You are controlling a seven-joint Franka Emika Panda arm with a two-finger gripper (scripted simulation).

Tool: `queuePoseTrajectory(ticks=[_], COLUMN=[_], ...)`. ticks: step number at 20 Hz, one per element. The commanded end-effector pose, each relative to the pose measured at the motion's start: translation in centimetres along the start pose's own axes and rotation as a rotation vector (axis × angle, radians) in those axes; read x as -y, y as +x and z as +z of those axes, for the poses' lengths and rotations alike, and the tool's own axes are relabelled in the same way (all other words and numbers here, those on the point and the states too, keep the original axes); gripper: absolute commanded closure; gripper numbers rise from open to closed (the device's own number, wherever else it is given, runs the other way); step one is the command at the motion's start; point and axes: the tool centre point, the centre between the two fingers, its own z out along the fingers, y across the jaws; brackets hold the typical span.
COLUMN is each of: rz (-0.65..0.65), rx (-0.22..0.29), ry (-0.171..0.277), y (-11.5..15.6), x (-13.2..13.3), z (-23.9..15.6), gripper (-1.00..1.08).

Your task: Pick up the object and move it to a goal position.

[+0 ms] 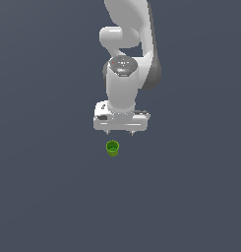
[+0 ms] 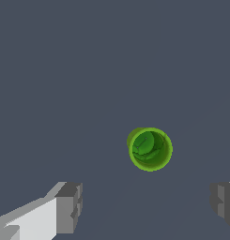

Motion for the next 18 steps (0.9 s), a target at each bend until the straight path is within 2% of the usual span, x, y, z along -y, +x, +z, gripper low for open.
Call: queuePoseTrajectory(ticks=[1, 11, 18], rz=[0.0, 0.047, 0.025], rx=[0.0, -0.014, -0.014], ry=[0.0, 0.024, 0.022], y=[0.0, 0.6, 0.6], x=[0.0, -0.4, -0.5], z=[0.0, -1.6, -1.3], gripper=[-0.92, -0.92, -0.92])
